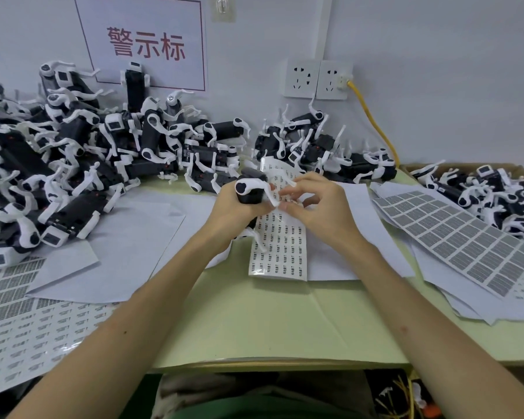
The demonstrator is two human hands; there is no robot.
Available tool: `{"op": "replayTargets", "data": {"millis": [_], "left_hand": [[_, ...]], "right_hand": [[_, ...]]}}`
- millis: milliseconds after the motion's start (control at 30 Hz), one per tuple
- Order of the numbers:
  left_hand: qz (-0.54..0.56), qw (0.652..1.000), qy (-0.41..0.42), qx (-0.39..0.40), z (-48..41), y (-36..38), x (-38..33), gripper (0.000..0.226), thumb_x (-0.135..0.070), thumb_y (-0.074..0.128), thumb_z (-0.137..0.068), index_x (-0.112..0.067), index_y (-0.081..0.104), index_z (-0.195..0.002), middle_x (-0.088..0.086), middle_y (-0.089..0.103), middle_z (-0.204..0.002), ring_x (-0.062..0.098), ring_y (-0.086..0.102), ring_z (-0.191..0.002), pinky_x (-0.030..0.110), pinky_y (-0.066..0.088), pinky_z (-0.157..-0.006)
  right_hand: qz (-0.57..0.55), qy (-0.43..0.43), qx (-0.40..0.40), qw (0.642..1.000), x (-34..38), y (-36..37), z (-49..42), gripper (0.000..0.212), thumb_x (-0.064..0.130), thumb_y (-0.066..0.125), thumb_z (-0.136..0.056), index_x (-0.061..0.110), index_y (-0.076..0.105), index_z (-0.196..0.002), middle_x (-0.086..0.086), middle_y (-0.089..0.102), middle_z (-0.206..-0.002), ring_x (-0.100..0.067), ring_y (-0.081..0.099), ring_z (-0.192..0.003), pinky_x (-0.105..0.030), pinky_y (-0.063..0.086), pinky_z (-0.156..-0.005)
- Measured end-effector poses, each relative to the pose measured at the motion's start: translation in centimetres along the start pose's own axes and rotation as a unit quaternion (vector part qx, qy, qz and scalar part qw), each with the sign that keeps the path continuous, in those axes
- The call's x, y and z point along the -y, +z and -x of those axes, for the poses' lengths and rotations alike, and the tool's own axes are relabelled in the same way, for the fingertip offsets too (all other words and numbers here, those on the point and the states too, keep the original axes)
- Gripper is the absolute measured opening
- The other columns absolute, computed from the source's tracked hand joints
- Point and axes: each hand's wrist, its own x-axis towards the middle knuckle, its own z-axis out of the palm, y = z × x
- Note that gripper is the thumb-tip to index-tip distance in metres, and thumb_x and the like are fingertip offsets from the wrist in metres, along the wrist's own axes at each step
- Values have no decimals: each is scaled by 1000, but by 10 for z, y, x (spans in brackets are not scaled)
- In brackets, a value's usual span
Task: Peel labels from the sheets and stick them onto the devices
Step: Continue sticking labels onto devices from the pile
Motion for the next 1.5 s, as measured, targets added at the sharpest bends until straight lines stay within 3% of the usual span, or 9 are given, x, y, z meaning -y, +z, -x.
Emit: {"op": "replayTargets", "data": {"millis": [133,300,367,533,700,800,900,1200,1500], "left_hand": [[-24,999,30,-32,2,4,1,20,3,83,-82,-12,71,-80,24,73,-100,27,68,-94,37,55,-88],[1,998,43,-41,3,5,-2,26,12,80,-79,-11,69,-79,7,76,-89,11,68,-85,20,56,-72],[20,999,37,-29,6,4,-7,34,14,78,-80,-17,68,-74,-12,73,-79,10,69,-78,31,59,-65],[55,998,37,-19,9,2,-11,47,17,74,-82,-24,70,-60,-5,72,-74,37,73,-85,48,59,-70],[1,997,73,2,8,1,-10,39,15,74,-83,-20,66,-67,-21,60,-54,-3,59,-56,18,51,-50],[-25,994,102,-2,8,4,-8,32,13,75,-83,-15,64,-73,-24,58,-52,-8,55,-52,7,44,-55],[-39,993,111,0,8,6,-8,19,15,74,-83,-2,65,-80,-23,62,-54,-10,55,-53,4,40,-56],[-27,995,94,-12,5,7,-6,33,13,77,-80,-18,67,-76,-22,67,-61,-9,59,-59,7,43,-59],[-23,997,70,-23,3,4,-3,24,11,78,-81,-12,73,-81,-14,75,-80,0,68,-78,19,54,-71]], "right_hand": [[-11,0,-15,1000,0,0,-1,25,11,89,-76,17,80,-98,7,65,-102,-11,66,-82,-24,57,-71],[-29,0,-21,999,3,0,0,27,12,90,-74,22,76,-95,12,63,-100,-11,67,-83,-30,58,-73],[-37,-2,-22,999,5,0,-1,30,11,91,-74,27,73,-93,9,64,-102,-14,67,-85,-33,59,-74],[-45,-14,-32,998,5,2,0,23,10,89,-76,20,78,-93,12,67,-103,-9,68,-89,-33,59,-76],[-13,-38,-49,998,2,3,3,15,9,87,-78,16,82,-91,16,70,-97,-3,69,-95,-28,58,-82],[1,-66,-56,996,0,5,4,12,12,86,-79,11,82,-91,12,72,-95,-2,70,-90,-20,57,-80],[-2,-51,-56,997,0,6,3,11,14,85,-79,13,82,-90,12,73,-94,-8,73,-85,-32,62,-78],[-1,-24,-51,998,-3,6,3,9,4,81,-82,9,83,-88,3,78,-91,-6,74,-85,-26,62,-75],[-19,19,-55,998,-2,-1,-1,21,8,78,-87,28,78,-81,22,74,-77,1,70,-70,-13,52,-65]]}}
